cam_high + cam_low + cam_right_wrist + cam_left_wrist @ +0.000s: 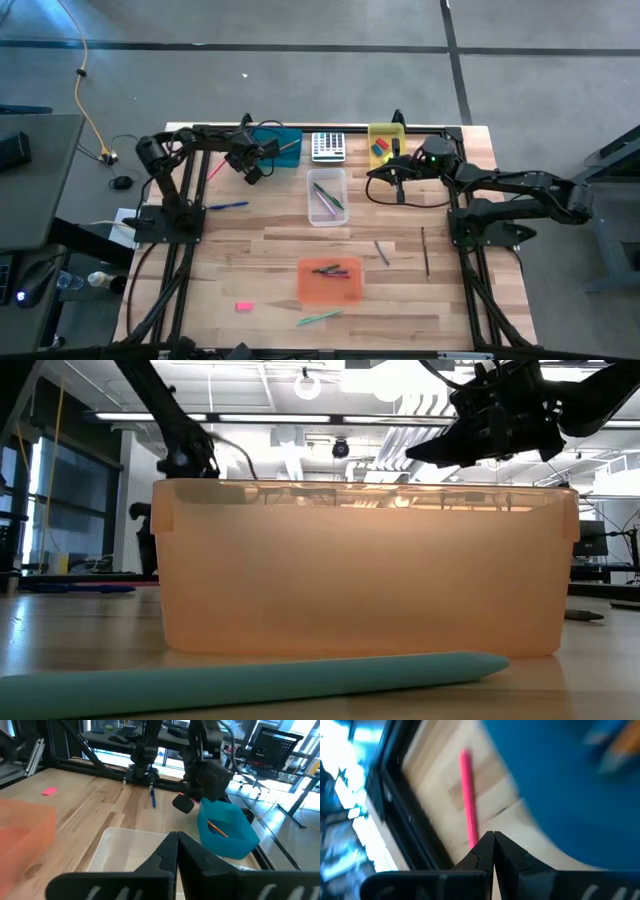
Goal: Sort crayons/erasers/pens/pencils in bins
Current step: Put the pink pencil into the blue bin
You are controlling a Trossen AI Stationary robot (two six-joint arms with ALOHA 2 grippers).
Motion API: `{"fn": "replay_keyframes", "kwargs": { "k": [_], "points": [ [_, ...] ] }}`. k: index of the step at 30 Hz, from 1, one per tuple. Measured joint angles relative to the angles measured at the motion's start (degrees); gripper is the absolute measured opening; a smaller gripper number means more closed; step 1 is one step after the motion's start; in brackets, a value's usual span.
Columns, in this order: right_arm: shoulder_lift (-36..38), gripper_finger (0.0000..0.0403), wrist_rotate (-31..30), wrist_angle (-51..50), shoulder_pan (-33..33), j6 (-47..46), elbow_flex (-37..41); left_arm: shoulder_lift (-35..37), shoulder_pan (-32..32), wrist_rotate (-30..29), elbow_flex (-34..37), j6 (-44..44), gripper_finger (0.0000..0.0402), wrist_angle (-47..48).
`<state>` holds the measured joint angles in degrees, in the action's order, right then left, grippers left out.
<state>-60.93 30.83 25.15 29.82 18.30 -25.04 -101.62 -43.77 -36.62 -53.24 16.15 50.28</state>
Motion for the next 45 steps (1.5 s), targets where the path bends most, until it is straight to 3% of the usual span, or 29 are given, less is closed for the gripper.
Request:
{"fn": "replay_keyframes", "kwargs": {
  "k": [6, 14, 21, 25, 30, 36, 45],
  "points": [
    [0.0, 0.0000, -0.2, 0.0, 0.0, 0.0, 0.0, 1.7, 1.7, 5.3, -1.9, -8.0, 0.0000, -4.9],
    [0.0, 0.0000, -0.2, 0.0, 0.0, -0.2, 0.0, 1.7, 5.3, 11.1, -2.1, -11.2, 0.0000, -10.7],
    [0.0, 0.0000, -0.1, -0.1, 0.0, -0.1, 0.0, 1.7, 7.6, 9.1, -4.7, -16.1, 0.0000, -7.1],
    [0.0, 0.0000, -0.1, -0.4, 0.0, -0.2, 0.0, 2.7, 4.6, 7.6, -9.7, -18.7, 0.0000, 1.8],
    [0.0, 0.0000, 0.2, -0.6, 0.0, -0.1, 0.0, 6.2, -3.2, 9.8, -12.8, -21.8, 0.0000, 5.3],
    [0.0, 0.0000, 0.2, -0.7, 0.0, 0.1, 0.0, 8.0, -12.7, 13.4, -12.8, -14.6, 0.0000, 13.5],
    [0.0, 0.0000, 0.1, -0.5, 0.0, 0.2, 0.0, 7.4, -10.0, 19.3, -8.0, 0.6, 0.0000, 13.7]
  ]
}}
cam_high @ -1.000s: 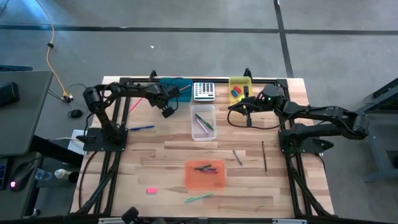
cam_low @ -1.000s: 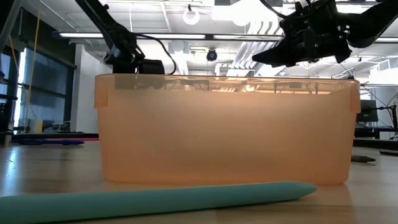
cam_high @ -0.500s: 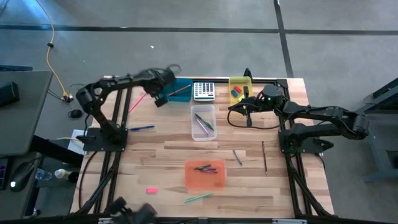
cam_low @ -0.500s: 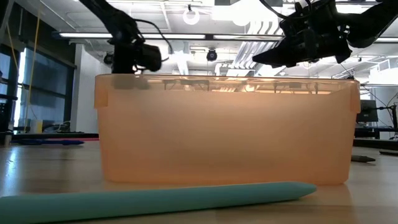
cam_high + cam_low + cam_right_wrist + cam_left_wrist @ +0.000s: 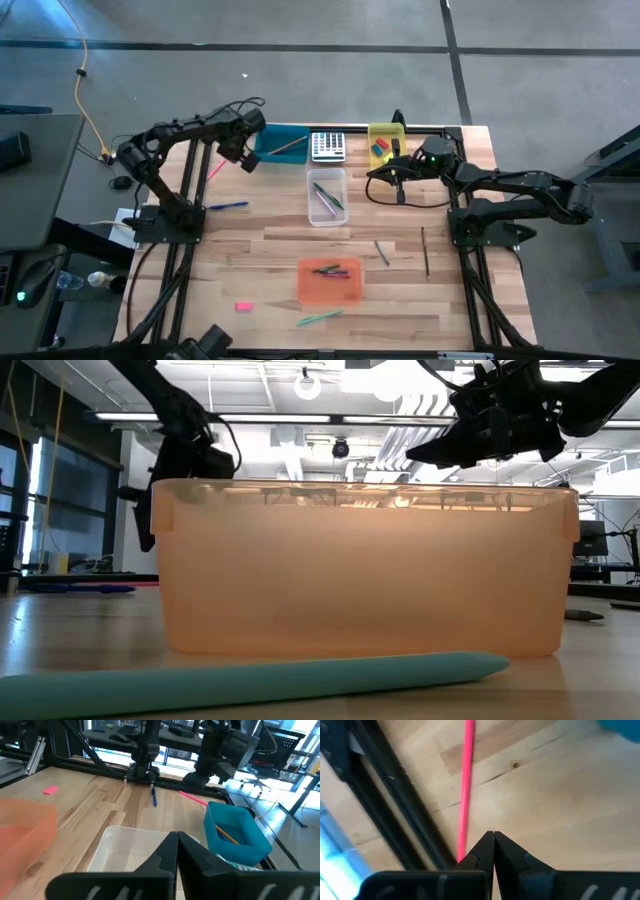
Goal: Sort crayons/erasers/pens/pencils in bins
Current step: Put the pink pencil into the blue bin
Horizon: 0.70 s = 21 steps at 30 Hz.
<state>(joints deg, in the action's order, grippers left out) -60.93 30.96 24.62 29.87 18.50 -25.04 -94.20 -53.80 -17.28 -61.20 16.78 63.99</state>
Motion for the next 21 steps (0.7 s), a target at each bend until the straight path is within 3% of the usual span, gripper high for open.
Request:
{"fn": "replay_keyframes", "kwargs": {
  "k": [5, 12, 21],
  "points": [
    [0.0, 0.0000, 0.0, -0.2, 0.0, 0.0, 0.0, 2.7, 0.0, 5.1, 6.7, 3.1, 0.0000, -9.8],
    [0.0, 0.0000, 0.0, -0.2, 0.0, 0.6, 0.0, 9.4, -2.5, -3.8, 6.8, 13.8, 0.0002, -21.2],
    [0.0, 0.0000, 1.3, 0.1, 0.0, 0.6, 0.0, 4.7, -1.4, -16.6, 7.5, 26.6, 0.0003, -28.8]
  ]
}}
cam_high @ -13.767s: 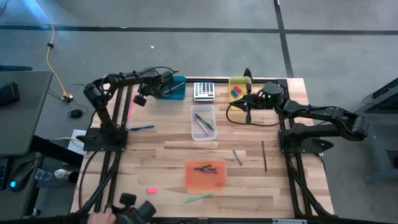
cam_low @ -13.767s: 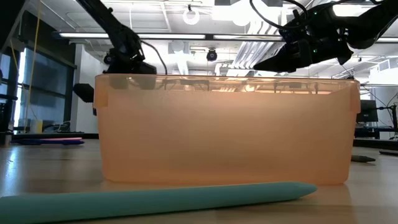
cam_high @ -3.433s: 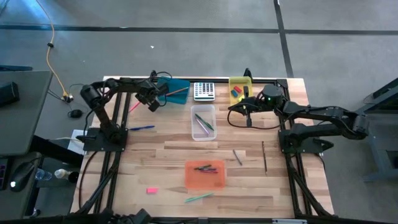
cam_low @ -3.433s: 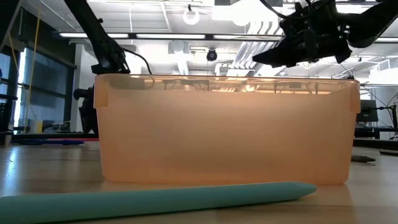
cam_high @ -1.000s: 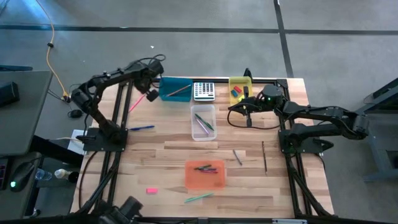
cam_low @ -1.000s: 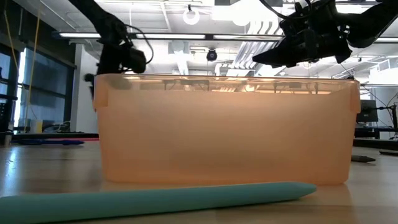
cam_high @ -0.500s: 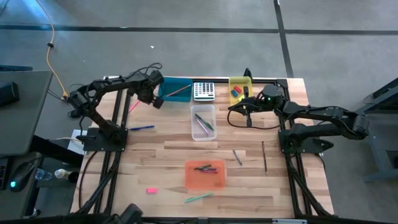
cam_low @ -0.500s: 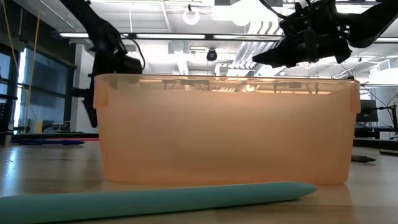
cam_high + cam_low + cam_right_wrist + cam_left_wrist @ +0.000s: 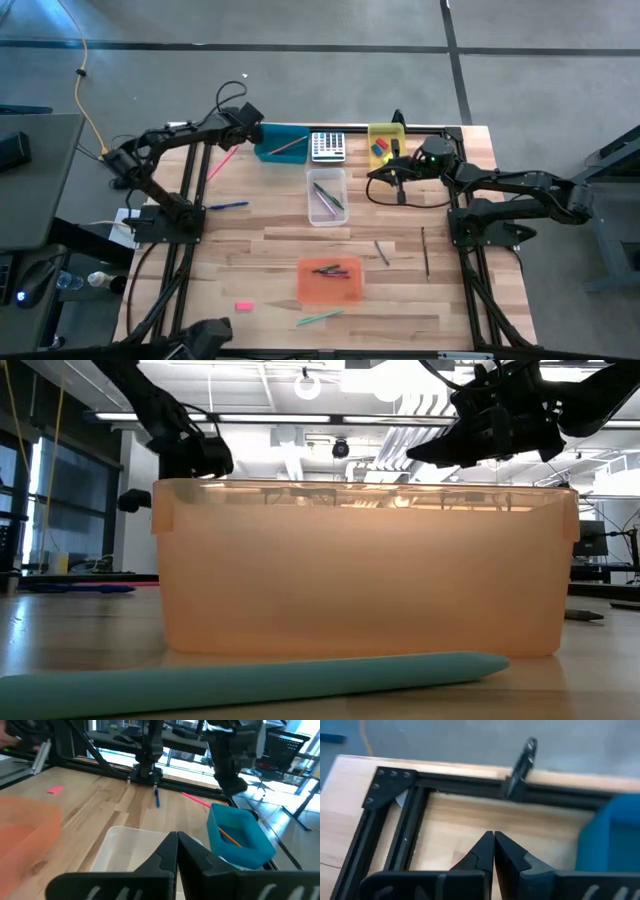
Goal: Sort crayons/erasers/pens/pencils in bins
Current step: Put the pink pencil into the blue bin
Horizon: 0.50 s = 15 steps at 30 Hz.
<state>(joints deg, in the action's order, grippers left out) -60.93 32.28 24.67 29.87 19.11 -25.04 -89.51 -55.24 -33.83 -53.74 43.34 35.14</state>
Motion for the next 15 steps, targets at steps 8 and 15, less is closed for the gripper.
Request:
{"fn": "replay_keyframes", "kwargs": {
  "k": [8, 15],
  "points": [
    [0.0, 0.0000, 1.2, 0.4, 0.0, -0.2, 0.0, -5.7, 0.9, -3.6, 2.7, 8.8, 0.0003, -3.5],
    [0.0, 0.0000, 1.4, -0.6, 0.0, -0.3, 0.0, -7.0, 2.3, -4.5, 3.7, 18.2, 0.0003, -2.0]
  ]
}}
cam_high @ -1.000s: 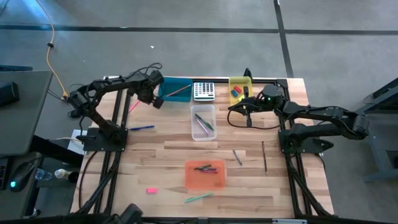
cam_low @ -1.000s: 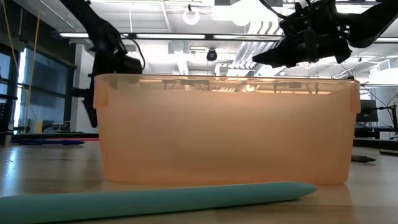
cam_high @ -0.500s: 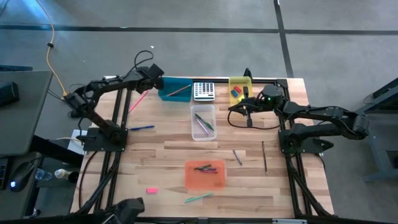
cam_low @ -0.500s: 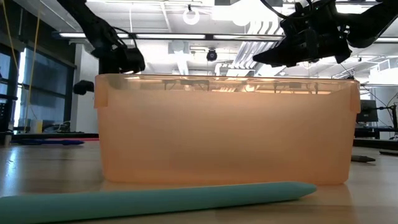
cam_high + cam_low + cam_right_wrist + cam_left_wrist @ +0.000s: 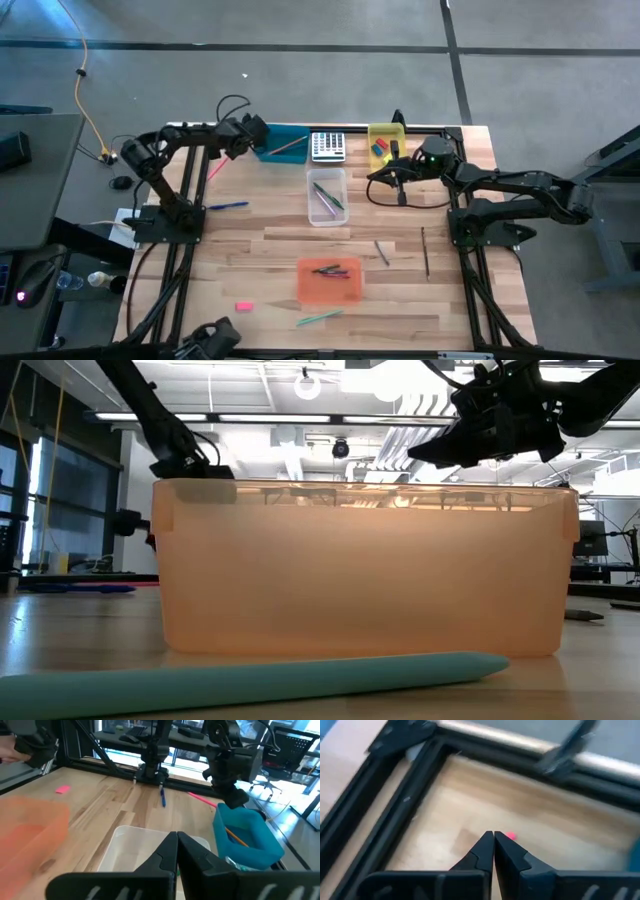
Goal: Sort crayons/erasers/pens/pencils in bins
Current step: Put the pink pencil into the blue bin
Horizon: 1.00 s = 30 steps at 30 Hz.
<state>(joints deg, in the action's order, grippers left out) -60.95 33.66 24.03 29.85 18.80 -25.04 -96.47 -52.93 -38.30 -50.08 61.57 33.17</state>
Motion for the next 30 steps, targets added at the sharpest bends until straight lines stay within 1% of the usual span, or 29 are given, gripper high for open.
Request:
{"fn": "replay_keyframes", "kwargs": {
  "k": [2, 5, 8, 12, 18, 20, 24, 30],
  "points": [
    [0.0, 0.0000, 0.0, -0.1, 0.0, -0.3, 0.0, 0.0, 0.7, 0.1, 0.5, 2.5, 0.0003, 1.0],
    [0.0, 0.0000, 0.4, 0.1, 0.0, -0.4, 0.0, 0.1, 1.6, 0.5, 1.8, 6.3, 0.0003, 5.6],
    [0.0, 0.0000, 0.9, 0.2, 0.0, -0.4, 0.0, 0.1, 2.0, -1.9, 3.1, 12.8, 0.0003, 10.1],
    [0.0, 0.0000, 2.0, 0.2, 0.0, -0.8, 0.0, 0.7, 2.4, -3.5, 3.6, 16.1, 0.0003, 8.9],
    [0.0, 0.0000, 2.0, 0.1, 0.0, -0.8, 0.0, 0.8, 2.3, -2.2, 3.6, 13.3, 0.0003, 7.9],
    [0.0, 0.0000, 2.0, 0.1, 0.0, -0.8, 0.0, 0.8, 2.7, -1.5, 3.6, 12.3, 0.0003, 5.8],
    [0.0, 0.0000, 2.0, 0.1, 0.0, -0.6, 0.0, 0.8, 5.9, 0.0, 3.6, 8.3, 0.0003, -0.4],
    [0.0, 0.0000, 2.0, 0.1, 0.0, -0.6, 0.0, 0.8, 9.3, 1.0, 3.6, 6.6, 0.0003, -2.0]
  ]
}}
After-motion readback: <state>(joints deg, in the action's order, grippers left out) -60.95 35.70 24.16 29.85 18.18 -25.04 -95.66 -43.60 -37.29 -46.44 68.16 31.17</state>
